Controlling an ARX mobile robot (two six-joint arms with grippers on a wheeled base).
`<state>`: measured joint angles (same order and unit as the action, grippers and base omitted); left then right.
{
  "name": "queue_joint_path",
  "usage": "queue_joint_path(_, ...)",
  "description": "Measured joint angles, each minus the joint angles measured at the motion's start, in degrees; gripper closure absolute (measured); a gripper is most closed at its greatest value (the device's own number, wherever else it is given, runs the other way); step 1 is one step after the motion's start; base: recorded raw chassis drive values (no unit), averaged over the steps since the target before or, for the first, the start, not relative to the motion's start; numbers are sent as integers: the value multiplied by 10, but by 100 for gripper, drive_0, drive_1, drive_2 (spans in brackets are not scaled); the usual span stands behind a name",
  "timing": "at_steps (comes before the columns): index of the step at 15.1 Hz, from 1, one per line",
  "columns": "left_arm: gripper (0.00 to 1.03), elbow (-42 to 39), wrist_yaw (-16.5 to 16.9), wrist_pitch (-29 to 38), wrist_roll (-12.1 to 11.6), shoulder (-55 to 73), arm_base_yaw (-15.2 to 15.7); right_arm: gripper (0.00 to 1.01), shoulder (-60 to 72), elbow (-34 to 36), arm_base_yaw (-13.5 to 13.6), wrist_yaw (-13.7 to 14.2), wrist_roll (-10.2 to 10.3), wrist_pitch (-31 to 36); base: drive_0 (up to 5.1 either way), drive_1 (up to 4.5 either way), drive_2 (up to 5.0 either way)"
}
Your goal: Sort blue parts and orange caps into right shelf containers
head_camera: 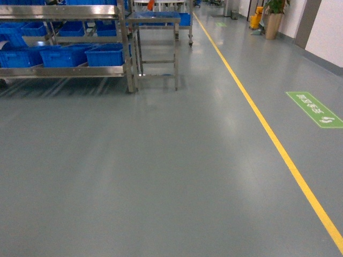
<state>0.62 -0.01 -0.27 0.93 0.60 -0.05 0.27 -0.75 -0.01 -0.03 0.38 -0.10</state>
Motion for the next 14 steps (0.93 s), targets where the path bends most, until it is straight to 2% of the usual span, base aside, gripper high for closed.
queue_joint_path(14,61,0,0,-1,-1,0,0,57,0,0,0,0,0,-3,8,442,-425)
